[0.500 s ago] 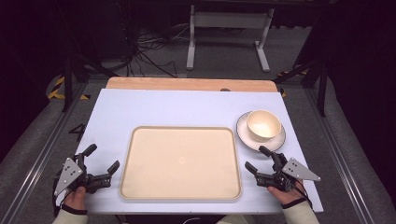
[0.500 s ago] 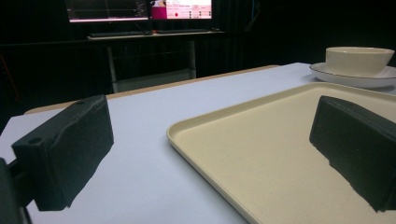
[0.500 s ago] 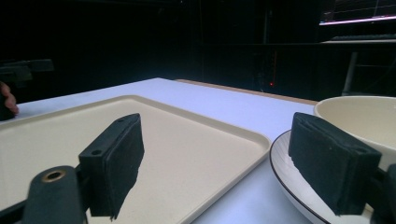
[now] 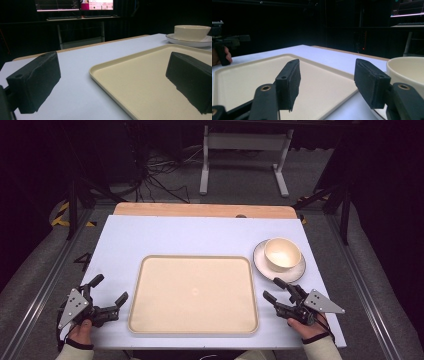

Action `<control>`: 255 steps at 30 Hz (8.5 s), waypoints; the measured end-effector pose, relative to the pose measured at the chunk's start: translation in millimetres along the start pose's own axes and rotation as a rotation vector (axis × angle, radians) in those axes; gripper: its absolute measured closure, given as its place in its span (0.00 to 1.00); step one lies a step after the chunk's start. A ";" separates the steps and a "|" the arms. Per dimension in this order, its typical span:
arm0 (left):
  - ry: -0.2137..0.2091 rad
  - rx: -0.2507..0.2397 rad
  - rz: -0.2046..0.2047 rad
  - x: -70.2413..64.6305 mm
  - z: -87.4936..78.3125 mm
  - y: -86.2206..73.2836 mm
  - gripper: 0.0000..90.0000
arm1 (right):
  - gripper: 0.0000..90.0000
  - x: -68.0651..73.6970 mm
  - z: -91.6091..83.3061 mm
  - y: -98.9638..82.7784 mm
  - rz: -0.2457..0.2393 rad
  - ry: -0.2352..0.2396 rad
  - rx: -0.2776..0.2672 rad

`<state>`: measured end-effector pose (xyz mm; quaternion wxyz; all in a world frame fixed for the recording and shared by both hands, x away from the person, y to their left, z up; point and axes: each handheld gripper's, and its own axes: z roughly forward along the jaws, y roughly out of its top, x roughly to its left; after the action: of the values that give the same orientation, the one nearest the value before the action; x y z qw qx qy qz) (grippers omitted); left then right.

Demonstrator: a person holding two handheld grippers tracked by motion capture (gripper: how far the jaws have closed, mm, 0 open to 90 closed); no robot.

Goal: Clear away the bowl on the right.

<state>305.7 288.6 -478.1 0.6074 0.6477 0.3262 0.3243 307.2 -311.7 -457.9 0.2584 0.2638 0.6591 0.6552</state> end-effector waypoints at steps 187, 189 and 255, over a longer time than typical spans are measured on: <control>0.001 -0.003 0.001 -0.2 0.2 0.0 0.00 | 0.91 -43.7 71.3 104.8 -0.258 -0.096 0.826; 0.001 -0.003 0.001 -0.1 0.2 0.0 0.00 | 0.91 -40.6 70.3 108.1 -0.263 -0.092 0.820; 0.002 -0.004 0.000 0.0 -0.2 -0.3 0.00 | 0.90 83.8 145.2 140.7 -0.460 0.284 0.775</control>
<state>305.6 288.7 -478.3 0.6084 0.6461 0.3262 0.3255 347.2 -148.3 -318.0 0.1866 0.0955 0.9252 0.3164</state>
